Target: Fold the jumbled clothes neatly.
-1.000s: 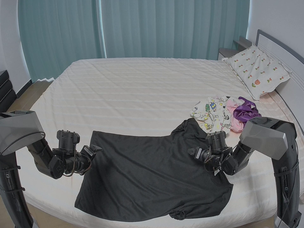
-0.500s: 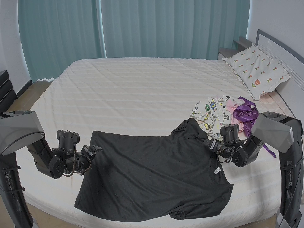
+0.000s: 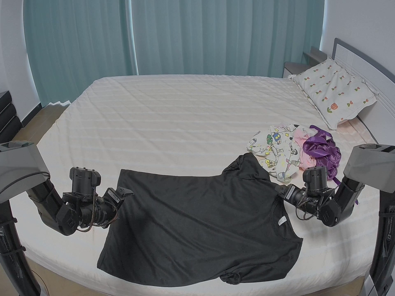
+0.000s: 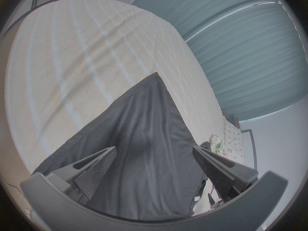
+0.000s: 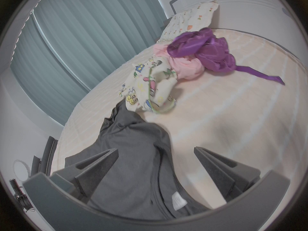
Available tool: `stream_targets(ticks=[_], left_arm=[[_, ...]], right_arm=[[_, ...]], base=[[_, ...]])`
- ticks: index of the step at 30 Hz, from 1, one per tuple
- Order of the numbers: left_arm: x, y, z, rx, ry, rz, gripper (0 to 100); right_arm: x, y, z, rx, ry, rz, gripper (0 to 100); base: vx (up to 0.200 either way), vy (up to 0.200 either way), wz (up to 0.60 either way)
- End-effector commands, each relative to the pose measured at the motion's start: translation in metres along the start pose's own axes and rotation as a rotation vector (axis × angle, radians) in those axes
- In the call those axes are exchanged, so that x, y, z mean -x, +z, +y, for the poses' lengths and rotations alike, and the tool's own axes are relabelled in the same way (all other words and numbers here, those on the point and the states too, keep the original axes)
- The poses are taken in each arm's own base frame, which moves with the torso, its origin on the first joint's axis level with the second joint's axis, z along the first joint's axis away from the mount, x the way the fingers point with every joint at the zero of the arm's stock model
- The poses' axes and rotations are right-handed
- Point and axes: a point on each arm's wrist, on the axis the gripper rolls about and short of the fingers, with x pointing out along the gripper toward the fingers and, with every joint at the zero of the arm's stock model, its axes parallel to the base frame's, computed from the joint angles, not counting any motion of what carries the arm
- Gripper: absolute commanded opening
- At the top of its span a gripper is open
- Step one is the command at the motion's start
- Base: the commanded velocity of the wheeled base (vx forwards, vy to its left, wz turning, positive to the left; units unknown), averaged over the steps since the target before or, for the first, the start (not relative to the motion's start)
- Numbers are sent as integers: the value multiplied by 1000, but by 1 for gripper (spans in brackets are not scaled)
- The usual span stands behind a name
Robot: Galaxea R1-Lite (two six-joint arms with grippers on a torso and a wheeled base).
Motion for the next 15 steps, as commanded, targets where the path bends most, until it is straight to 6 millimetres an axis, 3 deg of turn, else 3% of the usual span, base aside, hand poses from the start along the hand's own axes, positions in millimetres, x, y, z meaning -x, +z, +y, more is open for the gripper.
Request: stream_targets(ticks=[1,9,12,15], left_arm=[[15,-18,8,-20,26,47,100],[26,-33,33,-36,120,98,100],[32,-38,43,-82,153,121,100],[36,-41,49,-116,177,131,100]], right_arm=[[42,-16,-20,-29,36,5,100],[58,-28,-33,-28,37,12,100],[61,-32,-34,-40,33,26,100],[63,-34,-34,-61,30,38,100]], base=[[-200,0,0],[-200,0,0],[-200,200,0],[0,0,0]])
